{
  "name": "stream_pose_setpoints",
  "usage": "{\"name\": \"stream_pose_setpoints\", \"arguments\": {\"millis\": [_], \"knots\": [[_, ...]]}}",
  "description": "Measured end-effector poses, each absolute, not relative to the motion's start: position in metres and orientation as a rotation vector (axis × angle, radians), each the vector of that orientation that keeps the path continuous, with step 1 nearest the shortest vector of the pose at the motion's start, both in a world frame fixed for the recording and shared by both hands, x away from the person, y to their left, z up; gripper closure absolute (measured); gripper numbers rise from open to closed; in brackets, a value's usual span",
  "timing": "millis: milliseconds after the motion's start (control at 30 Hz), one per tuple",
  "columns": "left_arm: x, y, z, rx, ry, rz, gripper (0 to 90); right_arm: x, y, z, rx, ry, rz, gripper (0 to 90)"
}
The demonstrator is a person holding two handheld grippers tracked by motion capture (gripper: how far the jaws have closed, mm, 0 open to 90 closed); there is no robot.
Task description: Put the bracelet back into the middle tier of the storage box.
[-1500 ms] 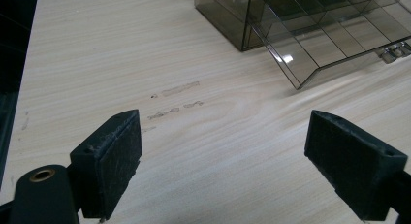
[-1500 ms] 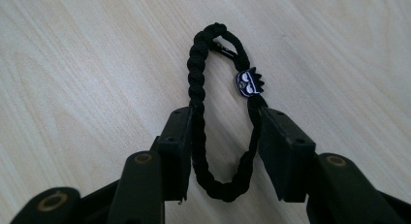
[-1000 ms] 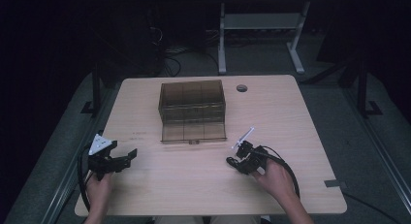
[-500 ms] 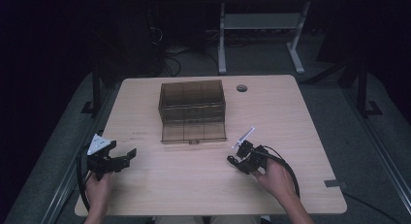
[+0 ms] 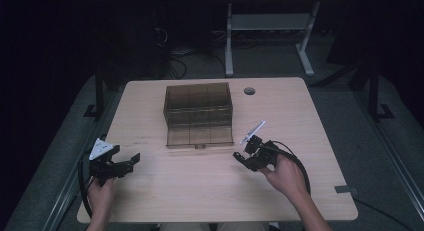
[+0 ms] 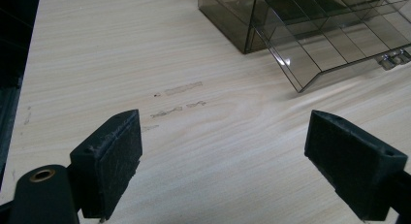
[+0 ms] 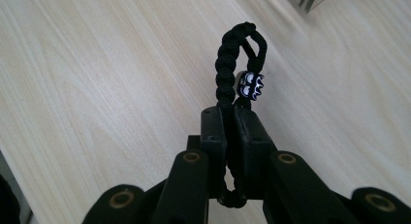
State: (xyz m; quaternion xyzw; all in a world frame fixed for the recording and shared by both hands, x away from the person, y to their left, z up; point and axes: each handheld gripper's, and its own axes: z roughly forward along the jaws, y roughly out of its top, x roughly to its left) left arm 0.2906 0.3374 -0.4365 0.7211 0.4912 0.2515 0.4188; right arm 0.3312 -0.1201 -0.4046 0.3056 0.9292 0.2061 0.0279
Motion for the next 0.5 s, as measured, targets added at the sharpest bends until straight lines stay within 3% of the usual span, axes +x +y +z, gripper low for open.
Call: {"name": "stream_pose_setpoints", "arguments": {"millis": [500], "knots": [[0.291,0.338,-0.436,1.801,1.240,0.626,12.9,0.341,-0.114,-0.389,0.914,2.871,0.647,83.1]]}}
